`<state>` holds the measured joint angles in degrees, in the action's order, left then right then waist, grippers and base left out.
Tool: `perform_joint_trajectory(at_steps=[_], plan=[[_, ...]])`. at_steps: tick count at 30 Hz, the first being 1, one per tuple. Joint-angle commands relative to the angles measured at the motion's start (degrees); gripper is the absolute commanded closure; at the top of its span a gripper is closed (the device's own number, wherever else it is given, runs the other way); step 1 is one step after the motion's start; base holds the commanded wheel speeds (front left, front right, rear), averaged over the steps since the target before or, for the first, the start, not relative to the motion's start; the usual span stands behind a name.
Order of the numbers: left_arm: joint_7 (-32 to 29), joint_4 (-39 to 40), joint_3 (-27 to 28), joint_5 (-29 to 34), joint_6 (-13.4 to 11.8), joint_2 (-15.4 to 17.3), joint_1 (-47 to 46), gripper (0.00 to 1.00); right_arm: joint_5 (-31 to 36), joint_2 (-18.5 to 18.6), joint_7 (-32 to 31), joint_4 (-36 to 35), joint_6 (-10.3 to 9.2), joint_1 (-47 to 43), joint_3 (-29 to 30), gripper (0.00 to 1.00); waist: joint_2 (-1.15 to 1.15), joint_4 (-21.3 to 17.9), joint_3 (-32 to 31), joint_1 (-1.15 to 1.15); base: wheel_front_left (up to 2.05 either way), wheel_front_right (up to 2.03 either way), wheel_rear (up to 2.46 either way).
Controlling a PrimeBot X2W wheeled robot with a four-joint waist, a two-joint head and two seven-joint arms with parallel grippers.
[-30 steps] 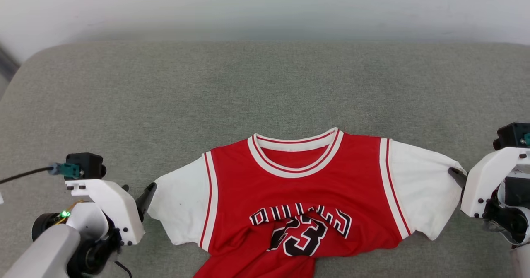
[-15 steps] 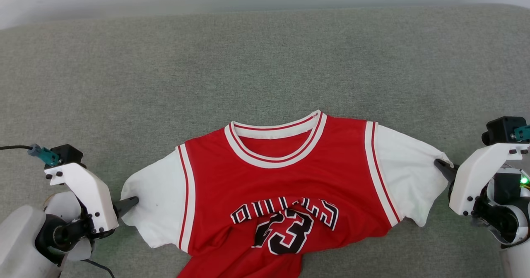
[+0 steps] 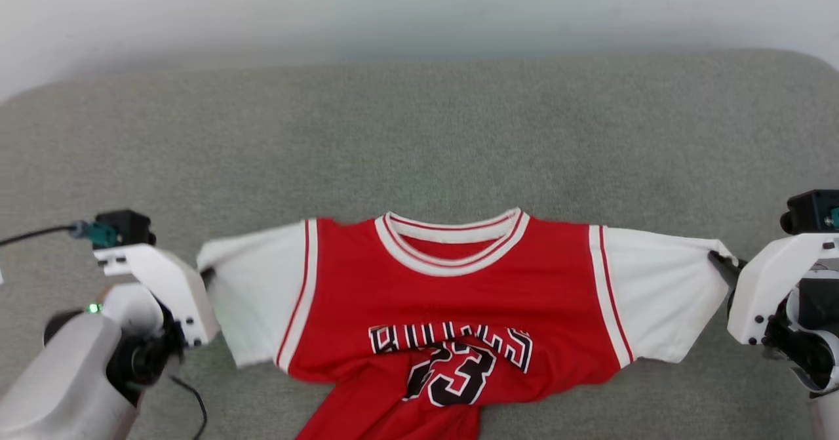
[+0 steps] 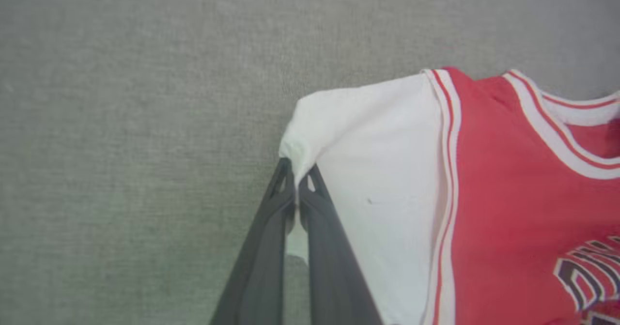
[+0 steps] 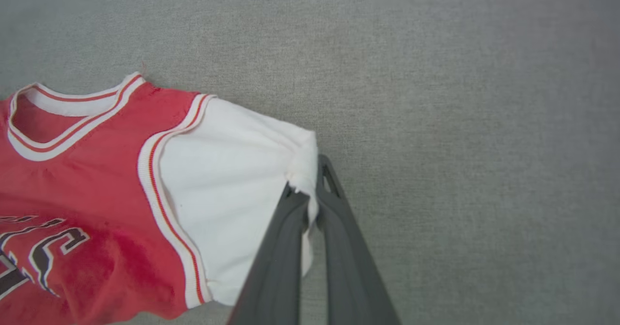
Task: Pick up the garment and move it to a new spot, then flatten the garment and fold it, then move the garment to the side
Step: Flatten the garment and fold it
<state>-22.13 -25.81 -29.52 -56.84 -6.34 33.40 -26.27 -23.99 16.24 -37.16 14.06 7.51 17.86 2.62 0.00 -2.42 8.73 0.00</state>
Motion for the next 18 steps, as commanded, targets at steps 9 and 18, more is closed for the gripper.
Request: perform_joint_trajectory(at_steps=[9,18], plan=[[7.4,1.8,0.1,5.7,-2.7,-3.1,-10.0,1.00,2.2,2.2,4.3,3.6,-0.04,6.9,-0.7,1.00,0.00,2.3,-6.2,0.00,0.00,0.00,0.00],[13.1,-7.0,0.7,9.7,-2.0,-7.3,-26.4,1.00,3.3,4.8,11.3,10.5,-0.04,23.1,-3.2,1.00,0.00,1.4,-3.5,0.00,0.00,0.00,0.00]])
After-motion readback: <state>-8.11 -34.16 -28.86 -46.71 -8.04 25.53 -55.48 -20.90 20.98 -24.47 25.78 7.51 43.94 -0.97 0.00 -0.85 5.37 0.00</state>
